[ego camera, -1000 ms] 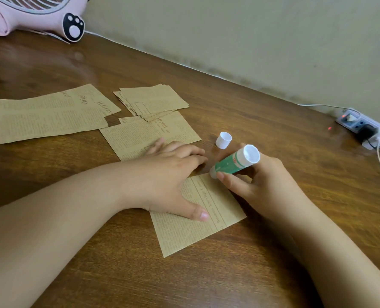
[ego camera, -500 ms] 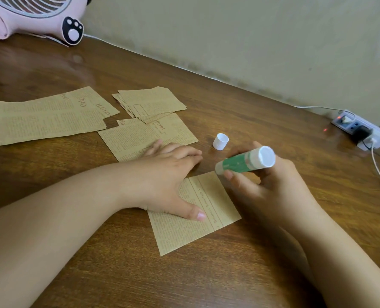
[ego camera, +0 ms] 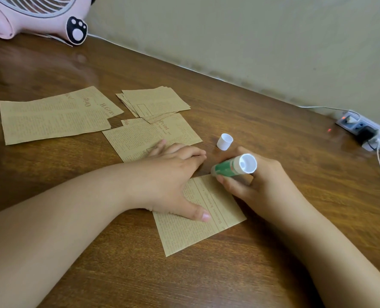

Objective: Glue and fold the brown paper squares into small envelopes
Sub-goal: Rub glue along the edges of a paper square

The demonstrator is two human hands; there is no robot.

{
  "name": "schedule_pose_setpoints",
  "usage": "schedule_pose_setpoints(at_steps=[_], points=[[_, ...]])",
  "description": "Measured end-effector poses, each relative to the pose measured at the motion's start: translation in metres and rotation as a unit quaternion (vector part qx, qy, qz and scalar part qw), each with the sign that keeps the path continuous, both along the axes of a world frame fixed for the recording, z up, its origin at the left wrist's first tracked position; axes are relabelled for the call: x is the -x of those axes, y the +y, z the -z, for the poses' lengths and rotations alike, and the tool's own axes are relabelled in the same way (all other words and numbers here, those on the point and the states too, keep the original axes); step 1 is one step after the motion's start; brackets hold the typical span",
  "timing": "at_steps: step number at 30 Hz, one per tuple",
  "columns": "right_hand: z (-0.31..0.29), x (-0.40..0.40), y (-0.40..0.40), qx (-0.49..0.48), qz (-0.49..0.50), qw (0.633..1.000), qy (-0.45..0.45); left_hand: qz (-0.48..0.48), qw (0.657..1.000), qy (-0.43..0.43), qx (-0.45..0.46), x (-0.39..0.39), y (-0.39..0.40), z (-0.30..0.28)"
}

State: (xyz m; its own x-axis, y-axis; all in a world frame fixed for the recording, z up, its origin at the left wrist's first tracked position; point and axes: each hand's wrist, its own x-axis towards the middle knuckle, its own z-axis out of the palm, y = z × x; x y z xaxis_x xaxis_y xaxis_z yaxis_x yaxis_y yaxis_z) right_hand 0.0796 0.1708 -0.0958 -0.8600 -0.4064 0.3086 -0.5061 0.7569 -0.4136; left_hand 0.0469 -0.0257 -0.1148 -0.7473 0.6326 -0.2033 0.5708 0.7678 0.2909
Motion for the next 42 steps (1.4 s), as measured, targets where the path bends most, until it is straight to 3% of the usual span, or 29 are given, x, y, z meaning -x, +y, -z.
schedule_pose_setpoints(at_steps=[8, 14, 16, 21, 28, 32, 35, 42], points=[[-0.018, -0.028, 0.005, 0.170, 0.110, 0.979, 0.009, 0.015, 0.999, 0.018, -0.049, -0.006, 0.000, 0.000], [-0.016, -0.062, 0.024, 0.269, 0.195, 0.943, -0.014, 0.061, 0.965, 0.199, -0.161, -0.025, 0.015, 0.003], [-0.015, -0.069, 0.027, 0.287, 0.205, 0.935, -0.038, 0.097, 0.951, 0.216, -0.199, -0.028, 0.020, 0.001], [-0.018, -0.073, 0.028, 0.263, 0.205, 0.941, -0.055, 0.122, 0.973, 0.104, -0.167, -0.028, 0.005, -0.008], [-0.015, -0.044, 0.018, 0.192, 0.166, 0.966, -0.057, 0.116, 0.987, 0.099, -0.044, -0.050, 0.023, -0.010], [-0.012, -0.032, 0.012, 0.152, 0.143, 0.977, -0.049, 0.053, 0.987, 0.137, -0.062, -0.053, 0.023, -0.010], [-0.010, -0.022, 0.007, 0.106, 0.121, 0.986, -0.039, 0.013, 0.973, 0.219, -0.076, -0.054, 0.018, -0.009], [-0.006, -0.012, 0.003, 0.055, 0.092, 0.994, -0.028, 0.001, 0.962, 0.249, -0.116, -0.050, 0.014, 0.007]])
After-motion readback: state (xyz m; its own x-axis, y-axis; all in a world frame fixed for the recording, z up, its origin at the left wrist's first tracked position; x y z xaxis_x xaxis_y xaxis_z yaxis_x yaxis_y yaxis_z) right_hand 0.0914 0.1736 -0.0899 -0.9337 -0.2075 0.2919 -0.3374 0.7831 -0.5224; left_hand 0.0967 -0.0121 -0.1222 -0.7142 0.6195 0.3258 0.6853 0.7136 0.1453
